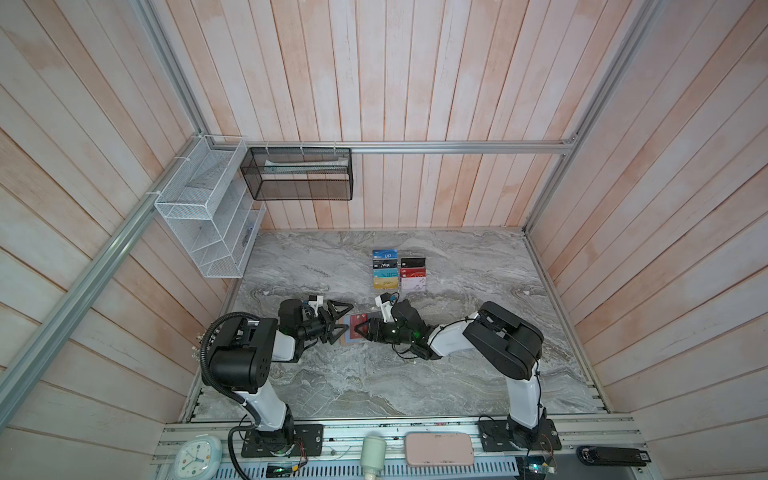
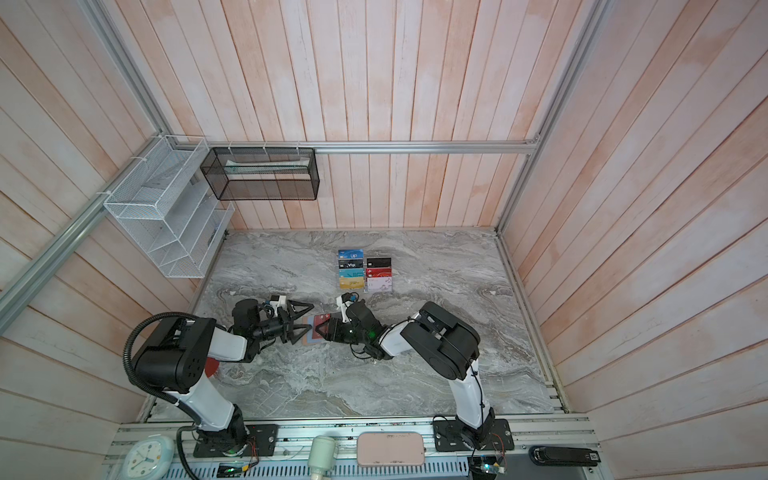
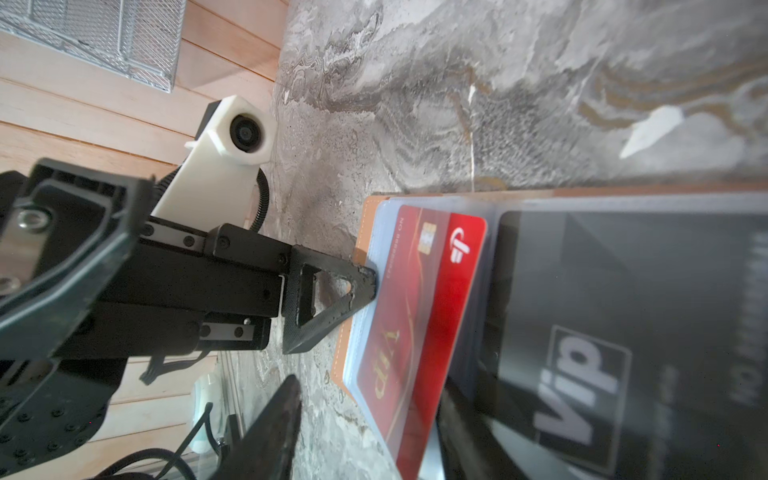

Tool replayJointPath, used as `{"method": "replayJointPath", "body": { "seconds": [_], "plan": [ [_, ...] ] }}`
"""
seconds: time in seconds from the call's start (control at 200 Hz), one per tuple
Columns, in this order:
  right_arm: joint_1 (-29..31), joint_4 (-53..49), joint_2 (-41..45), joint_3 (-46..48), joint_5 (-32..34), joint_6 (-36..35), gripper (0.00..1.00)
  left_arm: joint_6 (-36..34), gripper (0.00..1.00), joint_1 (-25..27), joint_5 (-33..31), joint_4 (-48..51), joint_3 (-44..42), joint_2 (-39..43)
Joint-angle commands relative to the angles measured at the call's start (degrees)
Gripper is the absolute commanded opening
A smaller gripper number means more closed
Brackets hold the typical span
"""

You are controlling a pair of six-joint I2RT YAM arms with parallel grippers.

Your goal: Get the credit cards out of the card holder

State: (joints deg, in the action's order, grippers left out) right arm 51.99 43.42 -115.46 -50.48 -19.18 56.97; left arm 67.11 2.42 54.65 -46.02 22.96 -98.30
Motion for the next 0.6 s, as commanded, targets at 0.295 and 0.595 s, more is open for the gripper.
{"method": "replayJointPath", "body": {
  "seconds": [0.295,0.595],
  "plan": [
    [-0.7,3.8,-1.1,1.9,-0.4,0.6,0.23,-0.9,1.00,0.1,-1.3,3.3,-2.4,-2.9],
    [-1.6,4.6,-0.6,3.0,-0.8,0.4,0.02,-1.2,1.00,0.0,-1.4,3.5,-2.4,-3.0]
  ]
}}
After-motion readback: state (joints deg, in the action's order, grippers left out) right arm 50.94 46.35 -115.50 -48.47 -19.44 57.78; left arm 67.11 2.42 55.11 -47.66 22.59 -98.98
